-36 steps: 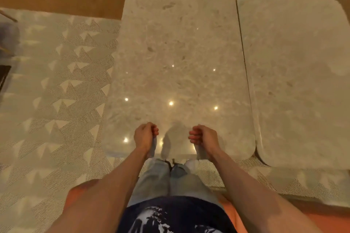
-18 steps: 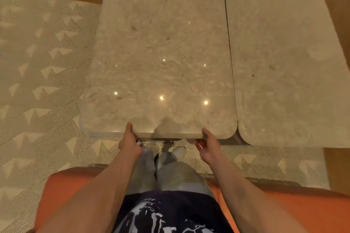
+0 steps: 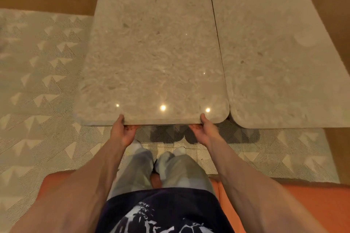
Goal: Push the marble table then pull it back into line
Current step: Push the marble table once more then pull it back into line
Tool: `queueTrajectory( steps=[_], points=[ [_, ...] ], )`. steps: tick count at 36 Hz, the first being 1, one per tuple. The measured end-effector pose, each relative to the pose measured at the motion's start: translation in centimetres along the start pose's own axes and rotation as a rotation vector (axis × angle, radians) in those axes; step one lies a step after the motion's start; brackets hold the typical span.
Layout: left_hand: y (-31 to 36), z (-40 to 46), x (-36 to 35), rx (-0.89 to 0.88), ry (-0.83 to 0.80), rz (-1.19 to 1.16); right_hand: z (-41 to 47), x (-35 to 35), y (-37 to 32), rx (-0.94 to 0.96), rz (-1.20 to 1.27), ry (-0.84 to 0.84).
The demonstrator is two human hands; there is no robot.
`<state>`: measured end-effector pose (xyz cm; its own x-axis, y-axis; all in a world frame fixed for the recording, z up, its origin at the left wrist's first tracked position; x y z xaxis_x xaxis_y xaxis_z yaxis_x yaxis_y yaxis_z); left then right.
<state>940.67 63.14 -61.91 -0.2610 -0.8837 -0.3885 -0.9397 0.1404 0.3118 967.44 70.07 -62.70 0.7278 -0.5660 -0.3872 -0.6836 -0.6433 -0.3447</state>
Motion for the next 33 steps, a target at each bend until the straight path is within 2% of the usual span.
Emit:
queueTrajectory(
  steps=[13, 33],
  points=[
    [-0.4, -0.1, 0.6, -0.03, -0.001, 0.042, -0.2, 0.8, 0.0, 0.047, -0.08, 0.027],
    [-0.6, -0.6, 1.0, -0.039, 0.01, 0.03, -0.1, 1.6, 0.3, 0.009, -0.079, 0.033]
  ],
)
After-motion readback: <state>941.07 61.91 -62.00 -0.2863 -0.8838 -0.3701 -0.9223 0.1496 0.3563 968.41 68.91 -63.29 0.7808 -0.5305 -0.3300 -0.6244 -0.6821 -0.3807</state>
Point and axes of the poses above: each hand's wrist, its own z-axis towards the middle knuckle, its own x-axis out of the back of the hand, y = z × x, the point moved 5 cm from there along z, towards the middle knuckle, and after that the axes turned 1 degree about x, right-handed, at the moved point
